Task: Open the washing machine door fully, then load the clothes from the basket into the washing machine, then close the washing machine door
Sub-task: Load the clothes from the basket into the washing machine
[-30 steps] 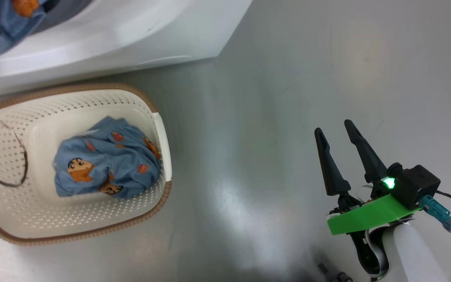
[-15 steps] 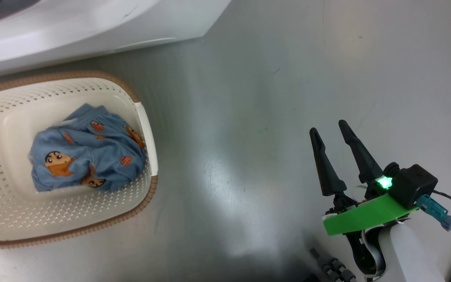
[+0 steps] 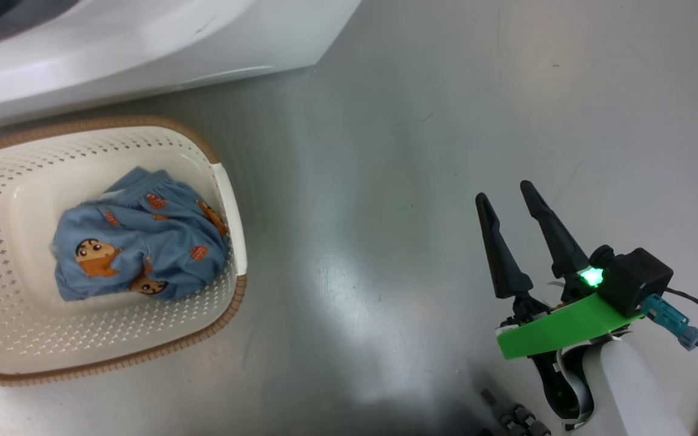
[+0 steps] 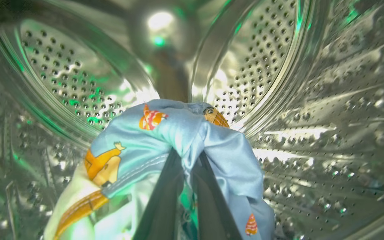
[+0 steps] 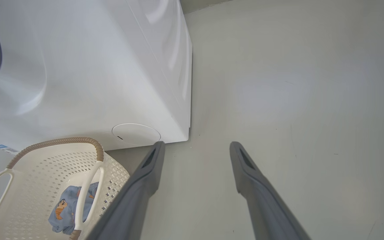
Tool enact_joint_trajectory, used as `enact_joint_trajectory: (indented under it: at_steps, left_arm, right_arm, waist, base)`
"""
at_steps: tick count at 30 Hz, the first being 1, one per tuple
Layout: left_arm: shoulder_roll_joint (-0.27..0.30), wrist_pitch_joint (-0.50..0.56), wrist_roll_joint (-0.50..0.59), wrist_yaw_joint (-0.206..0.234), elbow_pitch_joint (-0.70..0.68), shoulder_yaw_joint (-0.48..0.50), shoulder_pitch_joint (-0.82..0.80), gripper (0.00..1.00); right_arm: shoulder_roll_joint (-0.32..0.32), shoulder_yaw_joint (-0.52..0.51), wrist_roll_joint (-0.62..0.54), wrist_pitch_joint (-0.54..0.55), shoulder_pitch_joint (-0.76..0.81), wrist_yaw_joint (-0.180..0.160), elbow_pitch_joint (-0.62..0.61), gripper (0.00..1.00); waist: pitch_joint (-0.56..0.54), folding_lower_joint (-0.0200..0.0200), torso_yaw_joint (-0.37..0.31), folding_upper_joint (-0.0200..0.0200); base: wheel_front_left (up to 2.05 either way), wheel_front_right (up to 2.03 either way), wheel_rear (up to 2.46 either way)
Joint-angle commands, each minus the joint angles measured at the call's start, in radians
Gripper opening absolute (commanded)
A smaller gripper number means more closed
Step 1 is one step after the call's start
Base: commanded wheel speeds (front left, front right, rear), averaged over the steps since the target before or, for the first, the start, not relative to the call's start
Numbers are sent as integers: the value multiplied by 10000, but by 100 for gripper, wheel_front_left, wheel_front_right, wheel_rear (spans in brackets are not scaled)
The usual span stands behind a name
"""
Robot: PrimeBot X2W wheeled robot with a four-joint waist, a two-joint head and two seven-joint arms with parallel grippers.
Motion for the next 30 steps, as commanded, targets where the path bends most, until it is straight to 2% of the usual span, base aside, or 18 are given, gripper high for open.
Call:
enact_joint_trajectory:
  at_steps: [1, 3, 4, 5, 19, 30]
  left_arm:
    - [427, -33, -85, -56, 228, 15, -110, 0]
    - [417, -33, -102, -63, 446, -32, -178, 0]
    - [404, -10, -123, -68, 652, -73, -252, 40]
    - [373, 32, -170, -73, 850, -99, -325, 100]
    - [96, -26, -289, -98, 2196, -372, -340, 100]
    - [-260, -36, -8, -39, 1297, -252, 848, 100]
  right_arm:
    - [1, 243, 112, -118, 245, 62, -117, 100]
    - [1, 260, 143, -118, 267, 62, -56, 100]
    - [1, 268, 158, -118, 271, 62, -14, 100]
    - [1, 264, 153, -118, 266, 62, 12, 100]
    - [1, 98, 73, -118, 145, 62, -12, 100]
    - [1, -37, -50, -118, 80, 62, 82, 100]
  waist:
    - [-45, 0, 15, 0]
    - [-71, 0, 22, 0]
    - [-89, 0, 30, 0]
    - [-102, 0, 41, 0]
    - [-578, 0, 213, 0]
    - [-1271, 0, 632, 0]
  base:
    - [0, 0, 0]
    - [0, 0, 0]
    - [0, 0, 0]
    - [0, 0, 0]
    - [0, 0, 0]
    - [0, 0, 0]
